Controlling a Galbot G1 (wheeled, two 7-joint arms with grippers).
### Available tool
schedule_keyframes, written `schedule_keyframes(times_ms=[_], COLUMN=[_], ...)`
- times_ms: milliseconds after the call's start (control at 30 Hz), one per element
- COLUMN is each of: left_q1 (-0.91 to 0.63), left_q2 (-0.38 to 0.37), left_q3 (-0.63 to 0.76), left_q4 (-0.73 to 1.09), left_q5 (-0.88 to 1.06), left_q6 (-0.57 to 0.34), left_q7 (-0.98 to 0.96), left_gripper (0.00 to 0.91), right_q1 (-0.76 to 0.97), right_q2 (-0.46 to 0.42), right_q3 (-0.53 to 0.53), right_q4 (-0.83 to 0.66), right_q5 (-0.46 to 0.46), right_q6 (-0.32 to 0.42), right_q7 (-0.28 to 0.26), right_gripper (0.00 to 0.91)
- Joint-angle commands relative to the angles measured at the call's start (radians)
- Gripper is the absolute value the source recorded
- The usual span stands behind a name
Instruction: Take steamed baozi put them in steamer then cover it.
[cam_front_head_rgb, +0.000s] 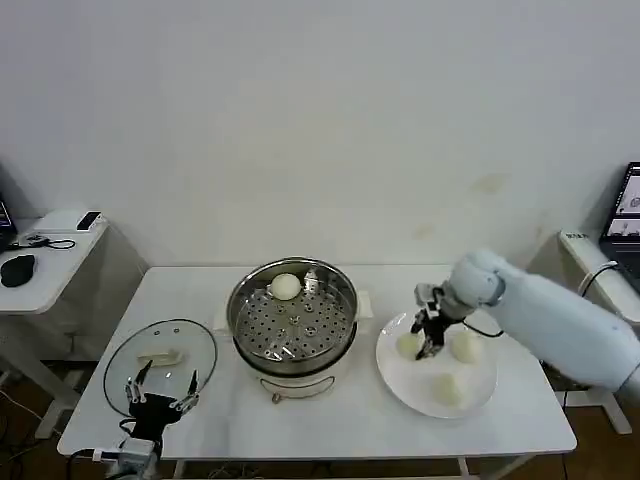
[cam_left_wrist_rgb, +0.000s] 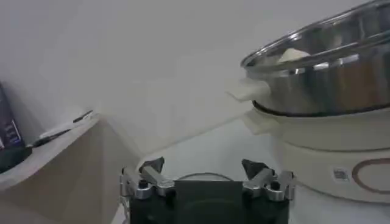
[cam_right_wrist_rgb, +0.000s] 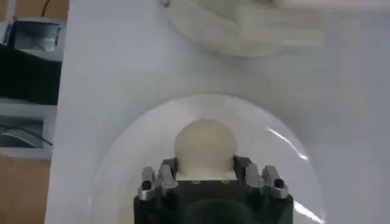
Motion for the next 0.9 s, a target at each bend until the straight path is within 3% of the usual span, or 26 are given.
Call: schedule_keyframes(times_ms=[33, 333, 467, 633, 900], left_q1=[0.007, 0.002, -0.012, -0.01, -0.024], left_q2=[0.003, -0.004, -0.016, -0.003, -0.002], left_q3=[-0.008, -0.007, -0.012, -0.004, -0.008], left_q4=[-0.01, -0.01, -0.002, 0.001, -0.006], left_q5=[-0.001, 0.003, 0.006, 0.019, 0.024], left_q6=[0.002, 0.003, 0.012, 0.012, 0.021], left_q7=[0.003, -0.003, -0.008, -0.01, -0.007], left_gripper=[0.907, 0.907, 0.907, 0.907, 0.907], right_q1=[0.277, 0.462, 0.461, 0.44, 0.4], right_q2=[-0.037, 0.138, 0.282, 0.412, 0.517], right_q3=[-0.048, -0.133, -0.159, -0.179, -0.226], right_q4=[0.016, 0.018, -0.019, -0.06, -0.124], right_q5=[0.118, 0.295, 0.371, 0.389, 0.391], right_q6=[-0.003, -0.071, -0.087, -0.095, -0.101], right_q7=[-0.015, -0.004, 0.021, 0.032, 0.04], right_gripper=[0.615, 0.615, 0.615, 0.615, 0.615])
